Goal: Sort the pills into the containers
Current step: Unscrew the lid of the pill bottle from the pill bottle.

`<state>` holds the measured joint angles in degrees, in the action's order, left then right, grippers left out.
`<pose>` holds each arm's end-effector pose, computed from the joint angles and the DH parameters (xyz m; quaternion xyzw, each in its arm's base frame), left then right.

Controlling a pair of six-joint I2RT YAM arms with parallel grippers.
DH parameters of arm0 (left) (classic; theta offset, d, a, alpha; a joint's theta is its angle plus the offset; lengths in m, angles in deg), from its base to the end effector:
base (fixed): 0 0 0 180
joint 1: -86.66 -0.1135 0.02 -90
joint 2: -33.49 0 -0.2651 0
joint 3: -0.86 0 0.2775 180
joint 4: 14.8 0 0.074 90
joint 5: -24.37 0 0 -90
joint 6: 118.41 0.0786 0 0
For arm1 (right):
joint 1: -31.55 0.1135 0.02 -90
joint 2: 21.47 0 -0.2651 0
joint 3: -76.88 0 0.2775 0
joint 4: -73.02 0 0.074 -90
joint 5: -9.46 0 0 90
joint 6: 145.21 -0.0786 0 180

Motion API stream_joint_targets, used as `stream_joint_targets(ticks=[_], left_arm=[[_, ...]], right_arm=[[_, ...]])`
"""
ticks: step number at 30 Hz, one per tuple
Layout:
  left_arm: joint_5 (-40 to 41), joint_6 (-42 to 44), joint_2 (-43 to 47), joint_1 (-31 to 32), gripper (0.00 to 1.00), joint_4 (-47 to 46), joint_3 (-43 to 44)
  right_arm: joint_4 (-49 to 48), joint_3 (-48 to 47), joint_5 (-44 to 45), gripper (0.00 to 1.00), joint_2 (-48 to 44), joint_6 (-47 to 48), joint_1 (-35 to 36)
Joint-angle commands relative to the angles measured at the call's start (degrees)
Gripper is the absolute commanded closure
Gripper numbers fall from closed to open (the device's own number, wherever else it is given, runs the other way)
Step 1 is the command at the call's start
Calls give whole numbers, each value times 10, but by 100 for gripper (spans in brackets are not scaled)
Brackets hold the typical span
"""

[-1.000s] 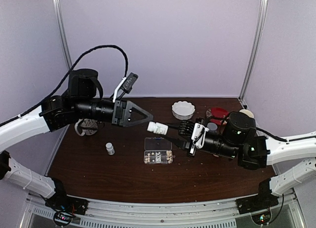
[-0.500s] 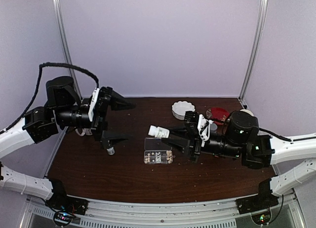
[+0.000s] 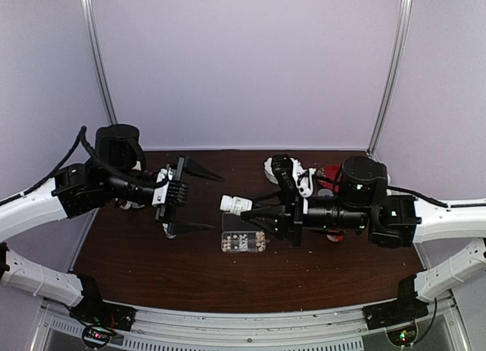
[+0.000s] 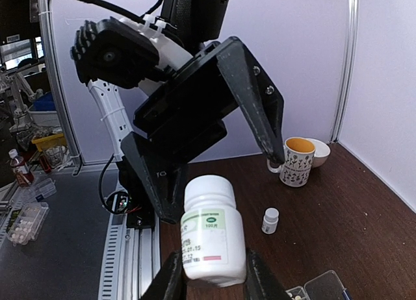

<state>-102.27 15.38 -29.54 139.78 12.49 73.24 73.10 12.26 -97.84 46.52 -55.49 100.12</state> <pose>0.1449 -0.2713 0.3526 0.6972 0.3708 -0.2988 0.5359 0.1048 0.3310 0.3340 -0.4893 0.5378 0.4734 0.4971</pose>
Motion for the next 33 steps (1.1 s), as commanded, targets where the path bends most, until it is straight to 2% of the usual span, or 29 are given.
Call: stream_joint_targets(ticks=[1, 3, 8, 13, 16, 20, 23, 33], left_arm=[[-22, 36, -4, -1, 22, -32, 2], [-24, 32, -5, -2, 28, -40, 1], [-28, 32, 1, -2, 32, -53, -11], [-30, 26, 2, -1, 46, -53, -12], [-30, 27, -1, -1, 48, -50, -12], [-29, 32, -3, -2, 40, -49, -14], [-29, 33, -5, -2, 40, -49, -13], [-30, 38, -7, -2, 51, -47, -12]], right_arm=[[-1, -15, -10, 100, 9, -27, -7], [-5, -16, -14, 100, 15, -29, -7], [-18, -17, -20, 100, 31, -40, -9], [-31, -22, -28, 100, 39, -50, -10], [-34, -21, -28, 100, 41, -52, -11], [-35, -19, -20, 100, 39, -54, -12], [-38, -17, -19, 100, 37, -55, -11], [-45, -15, -19, 100, 37, -54, -12]])
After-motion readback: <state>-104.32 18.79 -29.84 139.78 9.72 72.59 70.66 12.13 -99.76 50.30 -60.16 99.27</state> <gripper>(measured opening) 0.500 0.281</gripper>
